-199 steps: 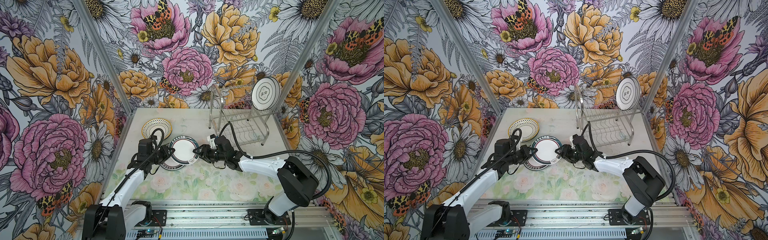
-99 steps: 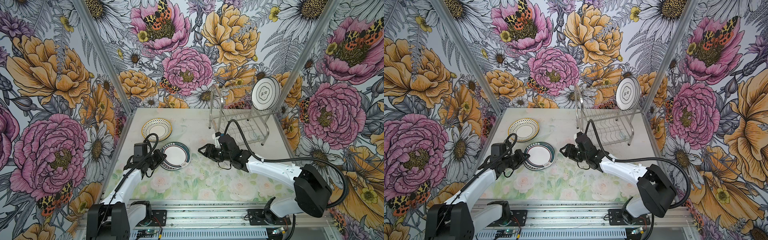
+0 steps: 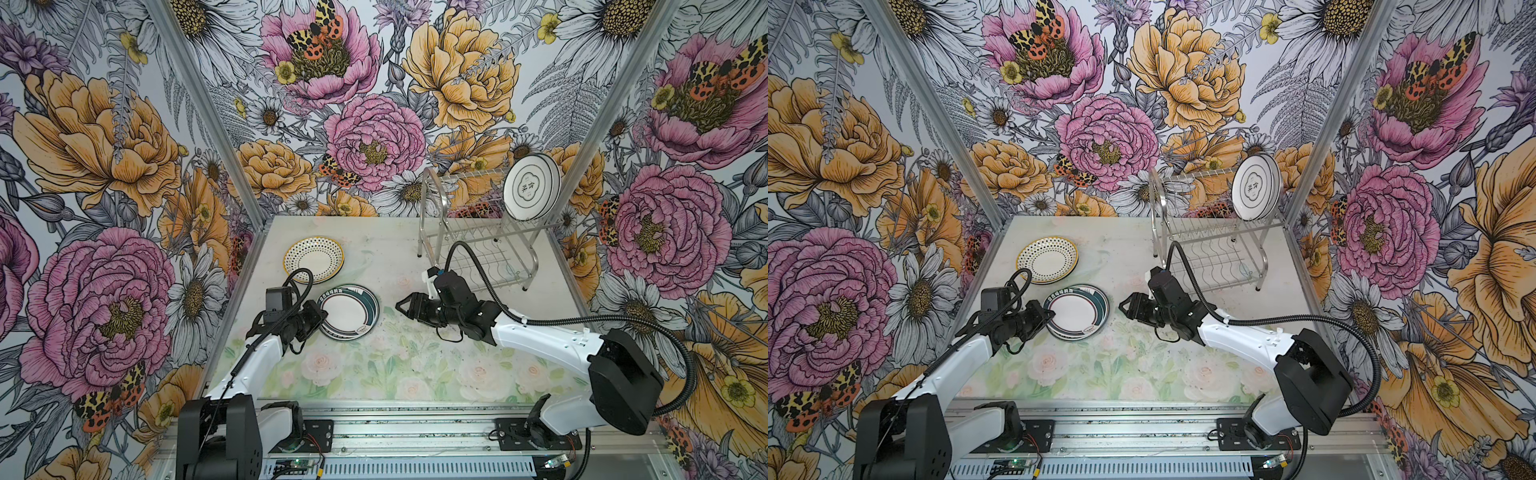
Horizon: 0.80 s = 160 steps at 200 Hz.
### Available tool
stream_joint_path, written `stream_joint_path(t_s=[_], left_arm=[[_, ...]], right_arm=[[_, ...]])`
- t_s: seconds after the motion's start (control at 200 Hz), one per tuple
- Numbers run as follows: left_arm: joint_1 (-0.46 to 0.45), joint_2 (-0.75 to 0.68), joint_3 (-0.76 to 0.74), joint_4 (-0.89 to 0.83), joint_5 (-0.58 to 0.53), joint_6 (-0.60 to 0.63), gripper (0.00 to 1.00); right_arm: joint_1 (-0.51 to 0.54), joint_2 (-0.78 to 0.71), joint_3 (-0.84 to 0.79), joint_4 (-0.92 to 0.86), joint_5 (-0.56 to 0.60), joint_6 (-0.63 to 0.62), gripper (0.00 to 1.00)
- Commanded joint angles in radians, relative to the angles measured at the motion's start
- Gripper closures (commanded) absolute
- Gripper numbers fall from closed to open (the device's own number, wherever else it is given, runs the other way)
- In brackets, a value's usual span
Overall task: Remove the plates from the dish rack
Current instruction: 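Lower the plate onto the stack with the left gripper while the right opens and withdraws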
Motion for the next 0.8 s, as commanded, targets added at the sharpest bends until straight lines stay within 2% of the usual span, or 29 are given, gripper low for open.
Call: stream_joint_path(t_s=[0.0,0.37,0.695,0.796], left_arm=[[0.009,0.016,0.002,0.034,-0.023,0.040,1.00],[0.010,0.070,-0.007,0.059,-0.050,0.059,1.00],[0.008,0.066,-0.002,0.033,-0.074,0.073,0.85],[0.007,0.075,0.009,0.014,-0.079,0.078,0.76]], right_arm=[[0.017,-0.019,0.049,-0.009,0.010,-0.071,0.40],[0.017,-0.051,0.114,-0.023,-0.028,-0.169,0.40],[0.017,-0.106,0.151,-0.036,-0.064,-0.196,0.40],[0.019,-0.129,0.163,-0.041,-0.085,-0.215,0.40]])
